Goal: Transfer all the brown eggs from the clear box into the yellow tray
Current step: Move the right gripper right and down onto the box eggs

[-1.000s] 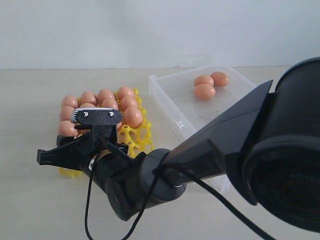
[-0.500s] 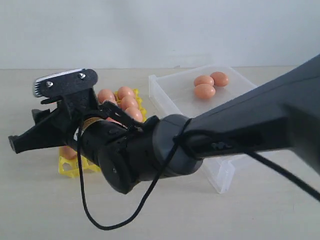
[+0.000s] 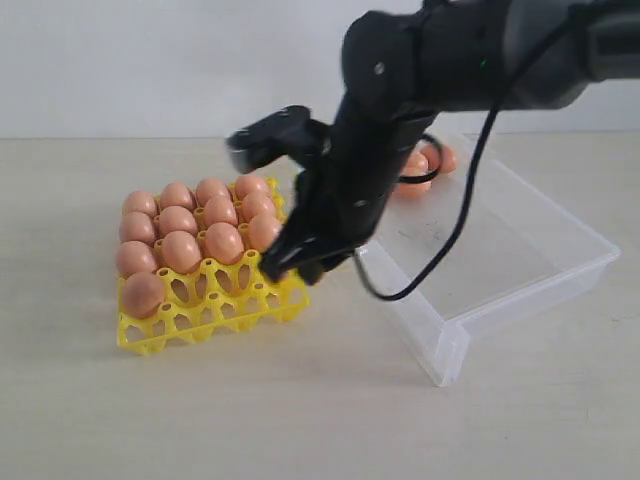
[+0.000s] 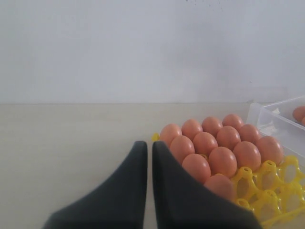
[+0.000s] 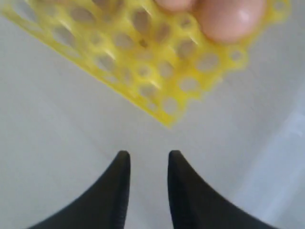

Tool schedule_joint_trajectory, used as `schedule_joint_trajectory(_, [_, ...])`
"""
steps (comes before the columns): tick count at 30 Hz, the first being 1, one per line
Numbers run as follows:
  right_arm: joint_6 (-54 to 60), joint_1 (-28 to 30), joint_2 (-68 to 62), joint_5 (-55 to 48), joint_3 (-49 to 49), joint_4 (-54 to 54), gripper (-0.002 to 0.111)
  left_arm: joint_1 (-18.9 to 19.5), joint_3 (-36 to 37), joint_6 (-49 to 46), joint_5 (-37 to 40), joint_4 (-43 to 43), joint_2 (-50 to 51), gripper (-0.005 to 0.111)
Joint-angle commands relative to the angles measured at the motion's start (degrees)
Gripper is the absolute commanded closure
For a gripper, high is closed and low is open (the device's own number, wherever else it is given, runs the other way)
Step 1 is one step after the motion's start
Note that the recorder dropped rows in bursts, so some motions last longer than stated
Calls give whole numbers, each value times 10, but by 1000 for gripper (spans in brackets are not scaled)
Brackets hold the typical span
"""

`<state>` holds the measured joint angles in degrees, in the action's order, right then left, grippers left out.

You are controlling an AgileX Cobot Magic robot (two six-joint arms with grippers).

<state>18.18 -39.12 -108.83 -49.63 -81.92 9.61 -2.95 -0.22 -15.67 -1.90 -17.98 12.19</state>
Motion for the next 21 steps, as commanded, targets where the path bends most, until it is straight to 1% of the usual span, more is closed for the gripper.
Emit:
schedule_joint_trajectory(1, [64,66,8,-49,-16,-177,80,-4,2,-3,-7,-3,2,103])
schedule_joint_trajectory(2, [92,74,8,-29,-16,-222,79,-4,2,-3,-7,-3,2,103])
schedule_joint_trajectory(4, [128,85,8,20,-16,-268,75,-4,2,-3,-7,-3,2,103])
schedule_joint_trajectory(5, [155,92,7,53,-16,-270,70,-4,2,-3,-7,-3,2,103])
schedule_joint_trajectory(7, [212,105,2,117,-16,-267,56,-4,2,-3,-7,-3,2,103])
schedule_joint_trajectory(8, [214,111,-3,152,-16,-267,48,-4,2,-3,-7,-3,2,103])
schedule_joint_trajectory(9, [201,116,-10,181,-20,-268,44,-4,2,-3,-7,-3,2,103])
schedule_joint_trajectory(10, [181,125,-22,192,-30,-270,42,-4,2,-3,-7,-3,2,103])
schedule_joint_trajectory(12, [105,143,-52,181,-65,-284,46,-4,2,-3,-7,-3,2,103])
schedule_joint_trajectory(13, [76,155,-71,167,-88,-284,51,-4,2,-3,-7,-3,2,103])
schedule_joint_trajectory(16, [62,187,-126,103,-156,-278,63,-4,2,-3,-7,-3,2,103])
schedule_joint_trajectory(18, [83,199,-164,56,-197,-276,65,-4,2,-3,-7,-3,2,103])
schedule_joint_trajectory(21, [179,202,-208,-22,-248,-267,65,-4,2,-3,-7,-3,2,103])
